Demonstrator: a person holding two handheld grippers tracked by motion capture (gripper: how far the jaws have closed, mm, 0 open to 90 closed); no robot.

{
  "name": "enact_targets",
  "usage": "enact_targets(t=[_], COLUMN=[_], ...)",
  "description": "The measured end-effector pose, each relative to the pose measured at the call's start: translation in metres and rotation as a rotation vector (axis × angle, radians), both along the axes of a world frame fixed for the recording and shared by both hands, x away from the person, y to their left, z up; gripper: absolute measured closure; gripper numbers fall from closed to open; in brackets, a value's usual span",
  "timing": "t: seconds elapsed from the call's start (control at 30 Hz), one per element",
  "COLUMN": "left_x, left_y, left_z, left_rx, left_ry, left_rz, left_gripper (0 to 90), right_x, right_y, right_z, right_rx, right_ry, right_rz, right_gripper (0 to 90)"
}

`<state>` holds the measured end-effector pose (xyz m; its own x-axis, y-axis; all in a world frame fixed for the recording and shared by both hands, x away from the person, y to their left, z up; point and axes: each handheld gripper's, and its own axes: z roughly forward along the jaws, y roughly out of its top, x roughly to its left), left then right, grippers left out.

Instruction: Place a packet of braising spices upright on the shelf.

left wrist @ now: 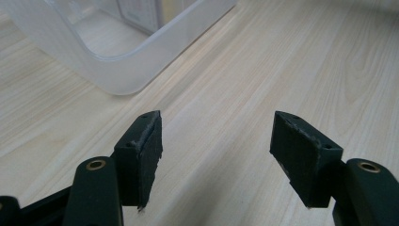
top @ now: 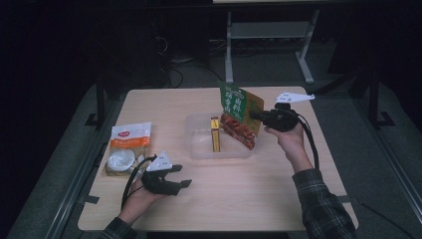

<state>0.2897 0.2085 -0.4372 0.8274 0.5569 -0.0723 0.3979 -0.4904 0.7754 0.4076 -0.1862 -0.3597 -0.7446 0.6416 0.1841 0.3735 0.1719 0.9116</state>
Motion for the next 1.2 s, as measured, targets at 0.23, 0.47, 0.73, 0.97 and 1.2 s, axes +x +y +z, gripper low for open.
enact_targets(t=[0.23, 0.47, 0.73, 0.97, 1.2], left_x=[0.000, 0.000, -0.001, 0.000, -0.001], left_y=[-0.001, -0.003, -0.003, -0.003, -0.003], left_z=[-0.001, -0.002, -0.002, -0.002, -0.003], left_rx=[0.003, 0.015, 0.018, 0.018, 0.021], left_ry=[0.000, 0.004, 0.012, 0.013, 0.015], left_rz=[-0.005, -0.020, -0.020, -0.020, -0.024], left_gripper=[34.1, 34.1, 34.0, 34.0, 33.9], right_x=[0.000, -0.003, -0.005, -0.009, -0.018], right_y=[-0.002, -0.003, -0.002, -0.001, -0.006], right_z=[-0.006, -0.010, -0.012, -0.006, -0.002], right_rx=[0.008, -0.003, -0.037, -0.051, -0.074], right_ry=[0.009, 0.018, 0.025, 0.004, 0.027], right_rz=[0.012, 0.022, 0.027, 0.031, 0.016], right_gripper=[89.6, 89.4, 88.8, 63.4, 50.5])
